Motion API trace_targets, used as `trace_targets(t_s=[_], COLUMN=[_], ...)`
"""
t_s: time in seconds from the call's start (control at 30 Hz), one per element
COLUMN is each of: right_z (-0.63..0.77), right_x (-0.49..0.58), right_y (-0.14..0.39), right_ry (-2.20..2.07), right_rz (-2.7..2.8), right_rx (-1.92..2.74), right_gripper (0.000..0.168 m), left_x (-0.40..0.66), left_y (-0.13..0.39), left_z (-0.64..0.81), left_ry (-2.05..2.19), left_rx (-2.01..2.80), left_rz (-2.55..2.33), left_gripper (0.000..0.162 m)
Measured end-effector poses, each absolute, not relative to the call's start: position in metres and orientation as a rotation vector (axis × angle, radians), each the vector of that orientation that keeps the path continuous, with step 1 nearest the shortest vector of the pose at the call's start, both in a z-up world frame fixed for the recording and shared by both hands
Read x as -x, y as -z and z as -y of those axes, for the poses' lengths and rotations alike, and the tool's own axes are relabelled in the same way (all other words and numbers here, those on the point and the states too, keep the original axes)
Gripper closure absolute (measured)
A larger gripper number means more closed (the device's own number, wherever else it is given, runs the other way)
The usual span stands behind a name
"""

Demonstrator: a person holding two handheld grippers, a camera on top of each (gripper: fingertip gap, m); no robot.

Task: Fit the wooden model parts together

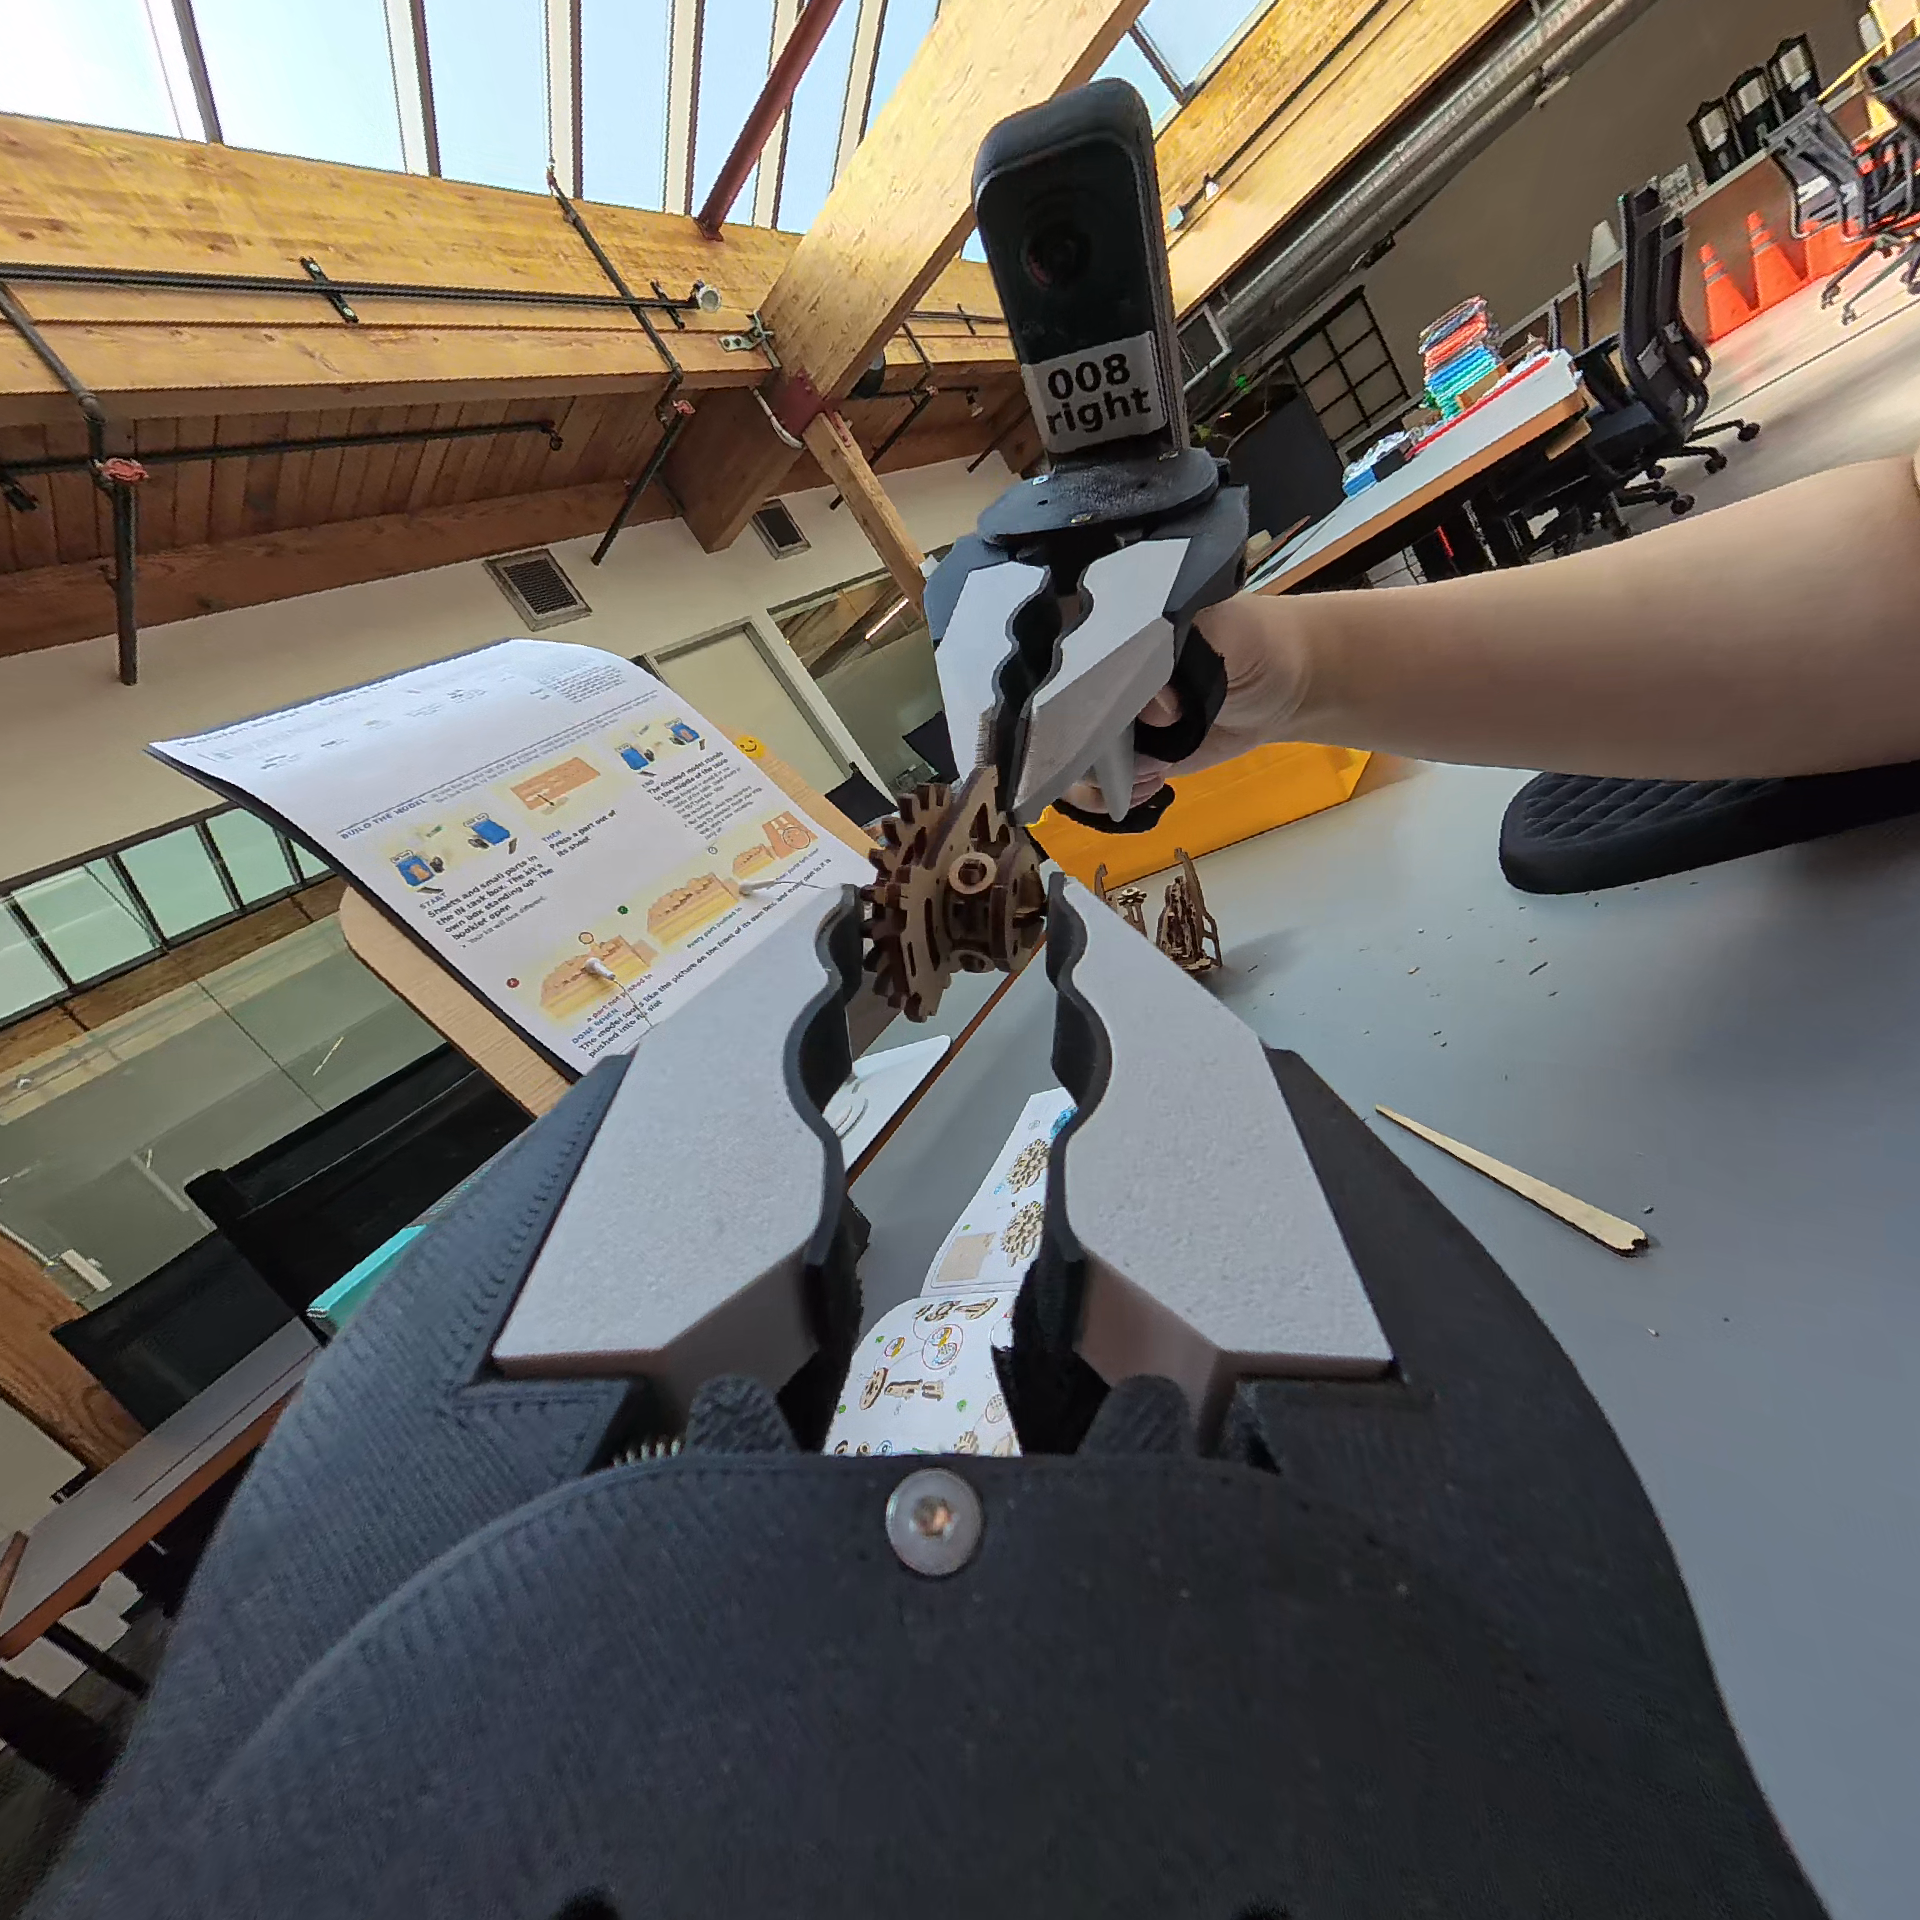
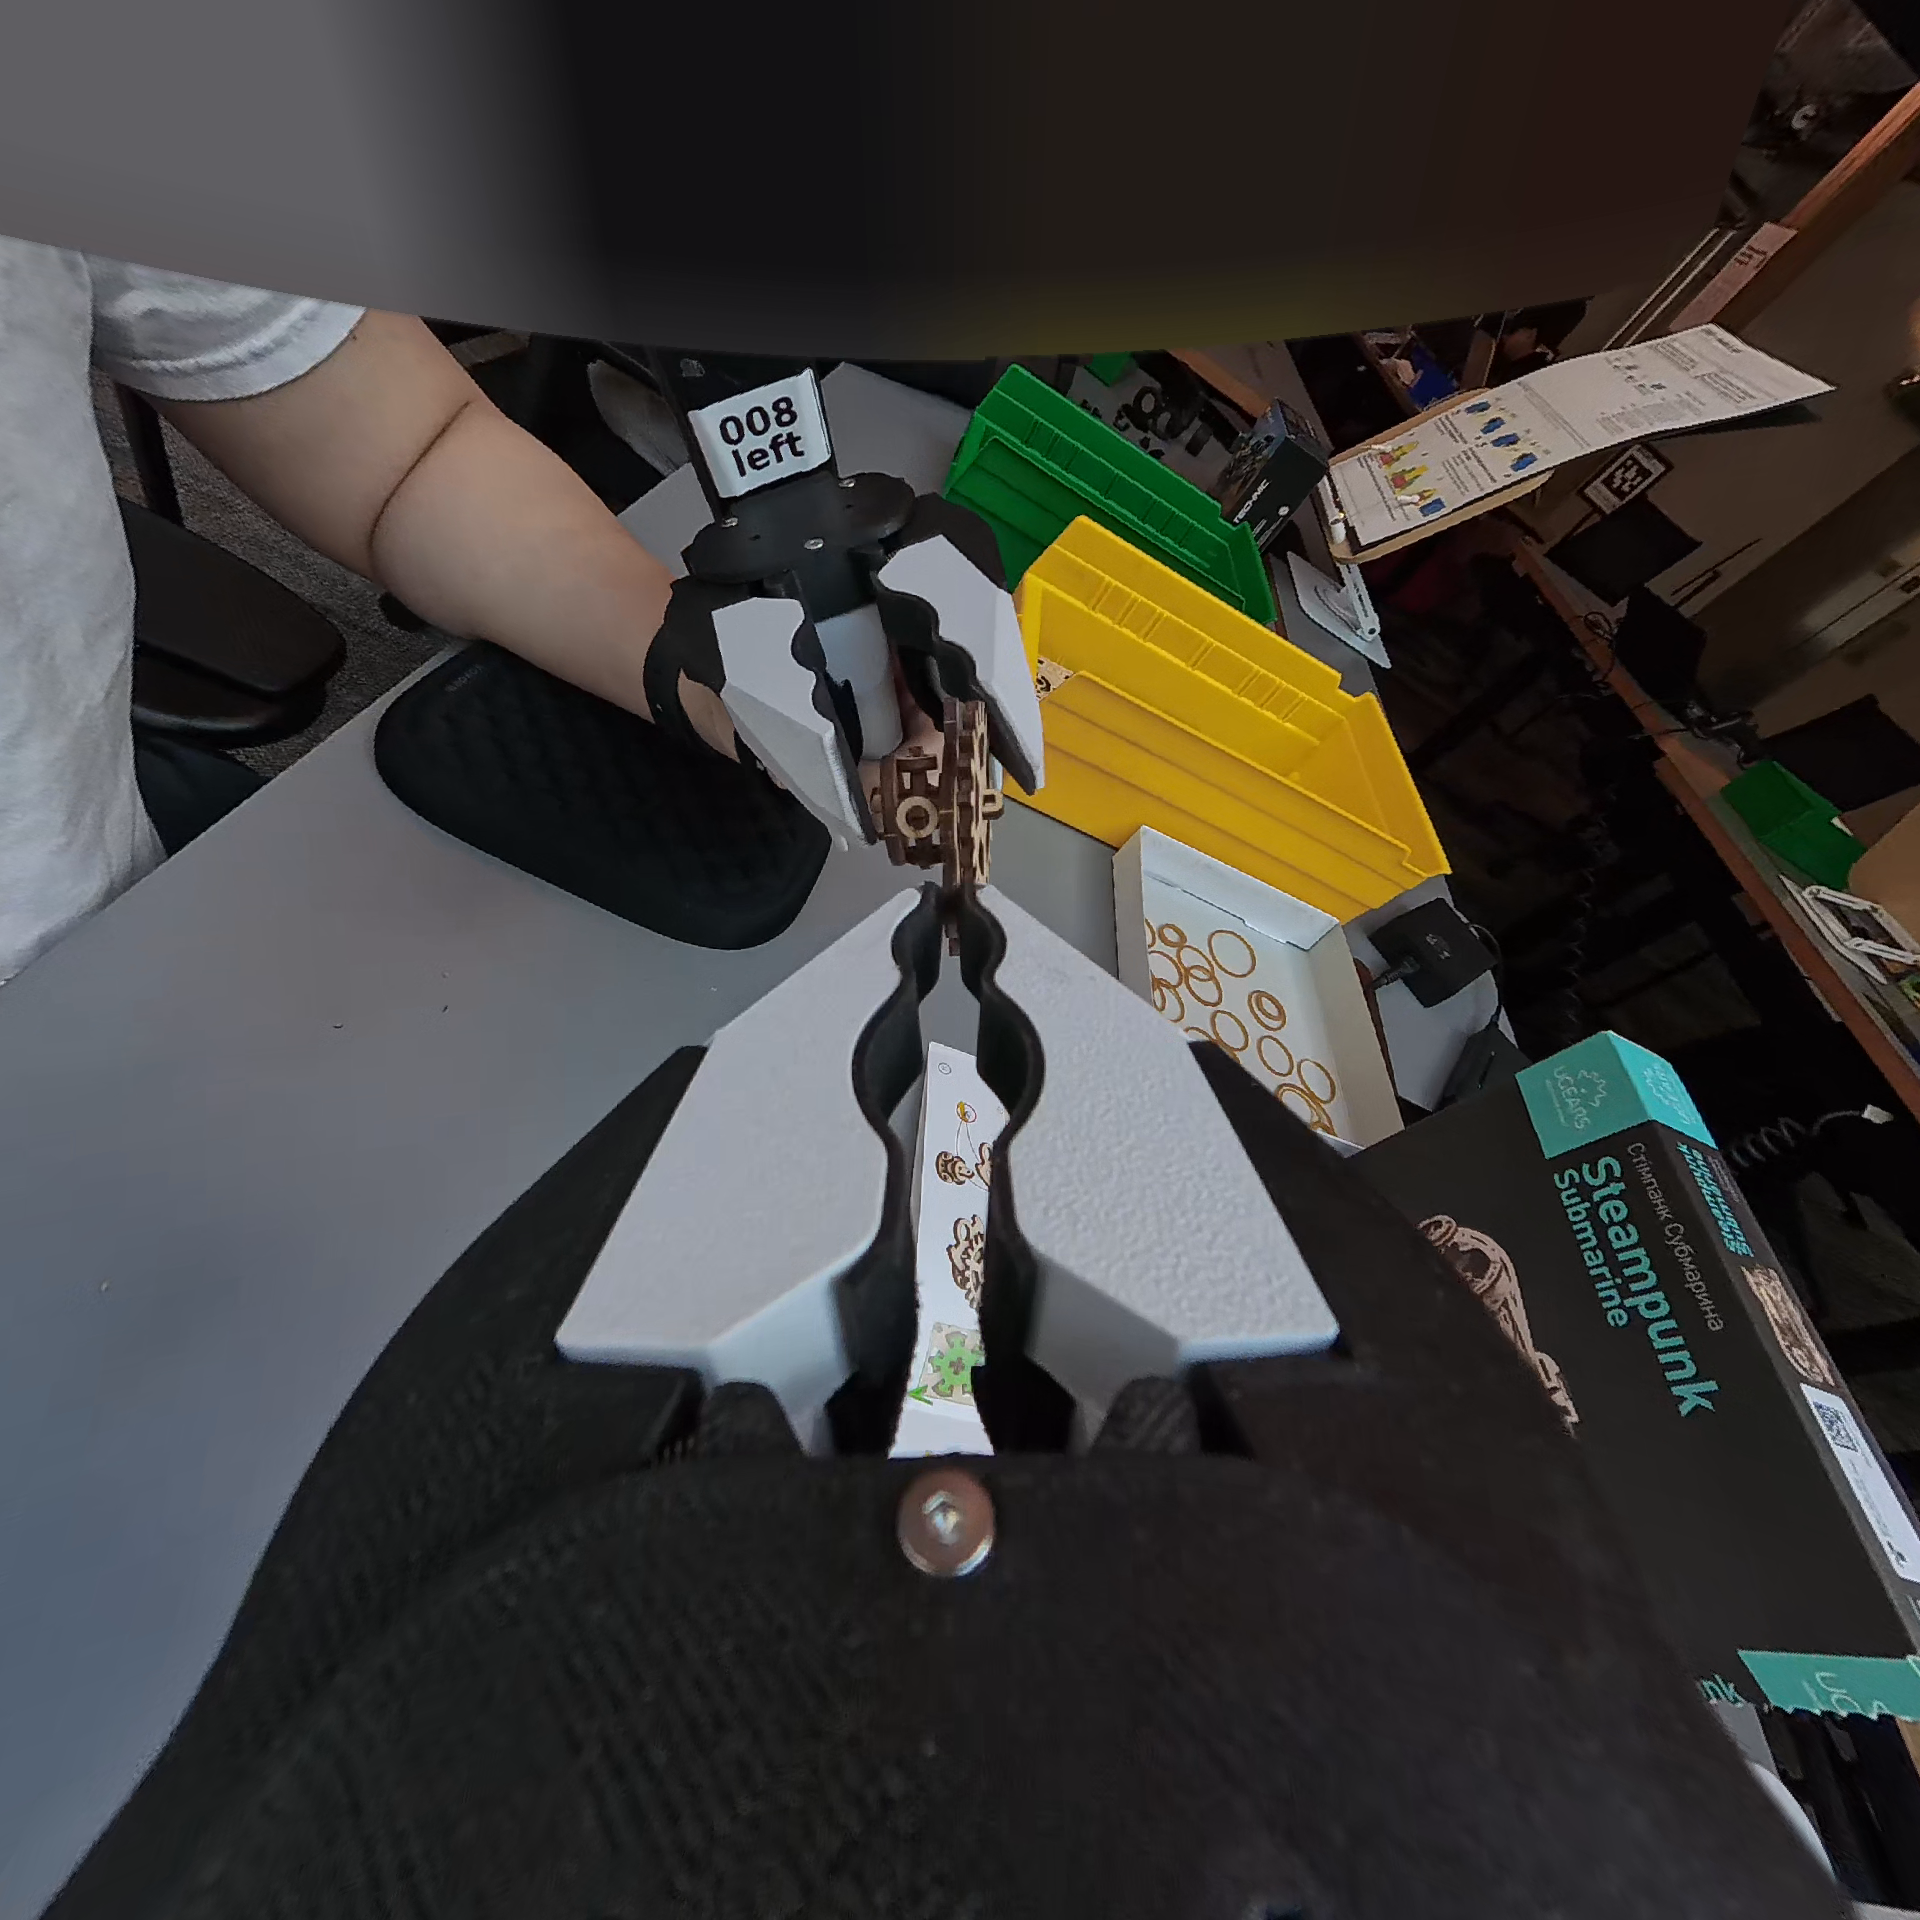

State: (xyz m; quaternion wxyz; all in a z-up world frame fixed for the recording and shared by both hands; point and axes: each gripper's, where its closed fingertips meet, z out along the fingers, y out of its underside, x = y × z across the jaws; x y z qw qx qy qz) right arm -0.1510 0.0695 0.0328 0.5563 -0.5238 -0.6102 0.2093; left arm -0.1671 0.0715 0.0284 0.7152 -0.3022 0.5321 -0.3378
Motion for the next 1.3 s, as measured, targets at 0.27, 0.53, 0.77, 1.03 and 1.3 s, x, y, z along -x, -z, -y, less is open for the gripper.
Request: trace_targets(t_s=[0.27,0.53,0.77,1.03,1.3], right_z=[-0.061,-0.063,-0.060,-0.054,-0.068], right_x=[0.151,0.148,0.150,0.153,0.171], right_y=[-0.032,-0.026,-0.029,-0.041,-0.016], right_ry=[-0.448,-0.400,-0.312,-0.392,-0.164], right_rz=[1.502,1.533,1.557,1.509,1.572], right_rx=[1.180,1.211,1.165,1.196,1.251], right_gripper=[0.168,0.166,0.165,0.122,0.135], left_x=[0.165,0.162,0.164,0.163,0.165], left_y=[-0.026,-0.022,-0.025,-0.025,-0.031], left_z=[-0.070,-0.068,-0.065,-0.058,-0.054], left_ry=[0.794,0.851,0.789,0.728,0.755], left_rx=[0.688,0.714,0.670,0.624,0.622], left_rz=[-1.196,-1.221,-1.219,-1.231,-1.203], left_gripper=[0.129,0.130,0.129,0.129,0.129])
